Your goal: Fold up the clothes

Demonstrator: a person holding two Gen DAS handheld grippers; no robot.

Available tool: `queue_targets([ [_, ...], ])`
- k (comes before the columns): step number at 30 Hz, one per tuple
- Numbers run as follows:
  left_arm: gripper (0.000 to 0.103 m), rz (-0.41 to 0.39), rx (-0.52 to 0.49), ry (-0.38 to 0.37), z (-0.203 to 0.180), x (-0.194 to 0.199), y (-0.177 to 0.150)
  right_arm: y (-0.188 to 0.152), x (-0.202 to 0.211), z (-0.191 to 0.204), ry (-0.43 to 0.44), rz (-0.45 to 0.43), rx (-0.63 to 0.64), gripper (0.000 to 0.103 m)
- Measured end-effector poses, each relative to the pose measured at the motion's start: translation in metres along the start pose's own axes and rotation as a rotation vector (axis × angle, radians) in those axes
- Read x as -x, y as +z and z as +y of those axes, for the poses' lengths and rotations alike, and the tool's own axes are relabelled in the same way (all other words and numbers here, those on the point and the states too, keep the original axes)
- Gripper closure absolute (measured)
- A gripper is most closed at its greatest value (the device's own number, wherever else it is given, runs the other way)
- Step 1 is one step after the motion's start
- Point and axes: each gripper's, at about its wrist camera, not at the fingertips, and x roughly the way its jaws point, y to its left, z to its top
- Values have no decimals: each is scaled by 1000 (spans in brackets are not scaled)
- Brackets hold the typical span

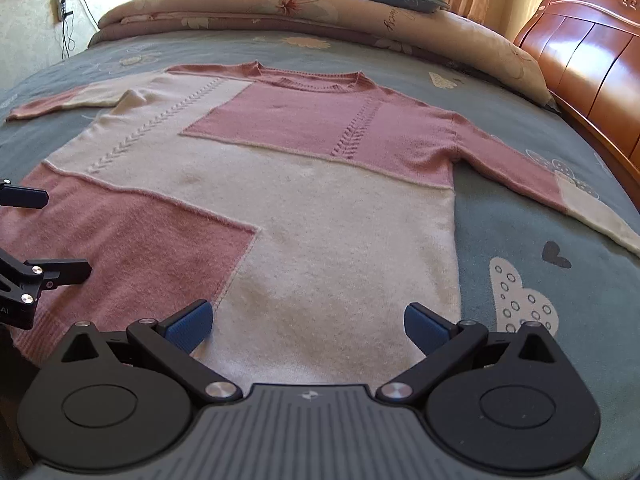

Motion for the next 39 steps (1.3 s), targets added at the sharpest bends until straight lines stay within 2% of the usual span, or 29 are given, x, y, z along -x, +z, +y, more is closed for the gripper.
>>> queue_targets([
  [2, 1, 13, 43, -22, 6, 2, -6, -9, -2, -6, 19, 6, -30, 0],
  [5, 1, 18, 52, -17, 14, 10, -13, -21, 2, -16, 50, -22, -81, 0],
  [9, 1, 13, 25, 9, 18, 17, -4, -26, 3, -15, 41, -42, -76, 0],
  [11, 1, -14, 16, 7, 16, 17, 8, -26, 2, -15, 37, -43, -88, 0],
  [16, 1, -30, 6, -16, 3, -1, 32, -30, 3, -14, 31, -67, -88, 0],
  [18, 1, -8, 8, -27, -3, -11, 33, -31, 4, -14, 29, -79, -87, 0],
  [22, 1, 29, 32, -10, 0, -19, 20, -35, 5, -13, 28, -104, -83, 0],
  [24, 1, 12, 39, -15, 8, -13, 10, -37, 5, -13, 27, -120, -83, 0],
  [28, 1, 31, 64, -7, 24, -1, -2, -41, 6, -13, 27, -144, -83, 0],
  [30, 1, 36, 74, -8, 32, 3, -2, -42, 6, -13, 28, -151, -83, 0],
  [33, 1, 15, 80, 32, 37, 3, 6, -42, 6, -13, 27, -158, -83, 0],
  [39, 1, 28, 148, 42, 42, -14, 11, -44, 6, -12, 26, -166, -82, 0],
])
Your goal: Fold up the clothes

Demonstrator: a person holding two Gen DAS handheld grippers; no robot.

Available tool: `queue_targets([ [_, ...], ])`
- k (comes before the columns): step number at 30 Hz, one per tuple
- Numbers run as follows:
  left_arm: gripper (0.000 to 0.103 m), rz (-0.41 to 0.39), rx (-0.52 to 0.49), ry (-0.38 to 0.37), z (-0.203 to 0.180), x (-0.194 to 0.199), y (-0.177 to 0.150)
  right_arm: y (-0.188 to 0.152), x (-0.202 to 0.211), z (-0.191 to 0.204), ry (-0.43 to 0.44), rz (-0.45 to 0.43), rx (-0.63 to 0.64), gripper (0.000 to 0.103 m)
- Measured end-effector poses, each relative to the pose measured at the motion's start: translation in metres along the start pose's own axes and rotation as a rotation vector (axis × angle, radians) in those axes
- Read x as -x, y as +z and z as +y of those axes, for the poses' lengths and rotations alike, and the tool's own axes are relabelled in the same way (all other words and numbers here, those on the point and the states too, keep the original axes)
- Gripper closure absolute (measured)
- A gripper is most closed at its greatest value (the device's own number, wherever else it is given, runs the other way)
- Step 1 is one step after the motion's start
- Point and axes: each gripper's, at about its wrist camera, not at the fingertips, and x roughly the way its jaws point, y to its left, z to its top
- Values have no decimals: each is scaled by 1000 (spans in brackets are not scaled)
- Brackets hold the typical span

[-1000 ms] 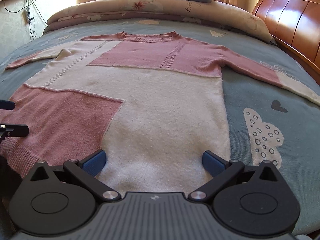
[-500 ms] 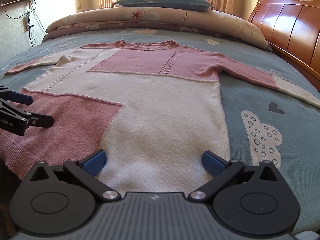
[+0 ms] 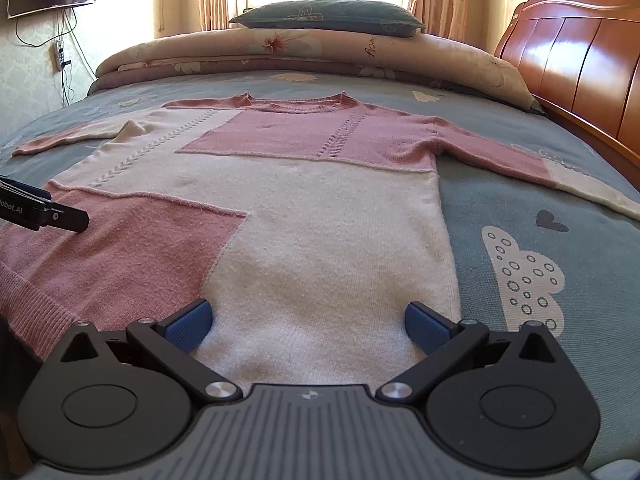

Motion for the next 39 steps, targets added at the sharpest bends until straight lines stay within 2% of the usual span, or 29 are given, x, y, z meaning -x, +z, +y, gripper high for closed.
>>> queue_targets([
  [5, 1, 10, -13, -43, 2, 14, -17, -1, 0, 0, 1, -8, -1, 0],
  [9, 1, 3, -12, -102, 6, 26, -12, -2, 0, 0, 2, -14, -1, 0],
  [11, 1, -40, -6, -120, 6, 29, -3, -2, 0, 0, 2, -17, -1, 0],
  [17, 1, -34, 25, -169, -3, 5, 13, -4, 1, 0, 2, -25, 0, 0],
  [19, 1, -15, 51, -159, -2, 0, 4, -4, 1, 0, 2, -28, 0, 0],
  [21, 1, -31, 32, -148, -5, 8, -7, -5, 2, 0, 2, -31, -1, 0],
  [26, 1, 4, -50, -200, -16, 31, -22, -5, 1, 0, 4, -40, 0, 0],
  [30, 1, -59, -50, -168, -15, 37, -9, -6, 1, 0, 3, -46, 0, 0],
  [32, 1, -59, -5, -156, -10, 30, 0, -6, 1, 0, 2, -46, 0, 0],
  [35, 1, -11, 40, -156, -7, 15, 2, -6, 1, 0, 2, -46, 0, 0],
  [37, 1, 9, 16, -147, -11, 11, -7, -6, 1, 0, 2, -48, 0, 0],
  [39, 1, 9, -64, -126, -19, 17, -17, -7, 2, 0, 2, -49, 0, 0],
])
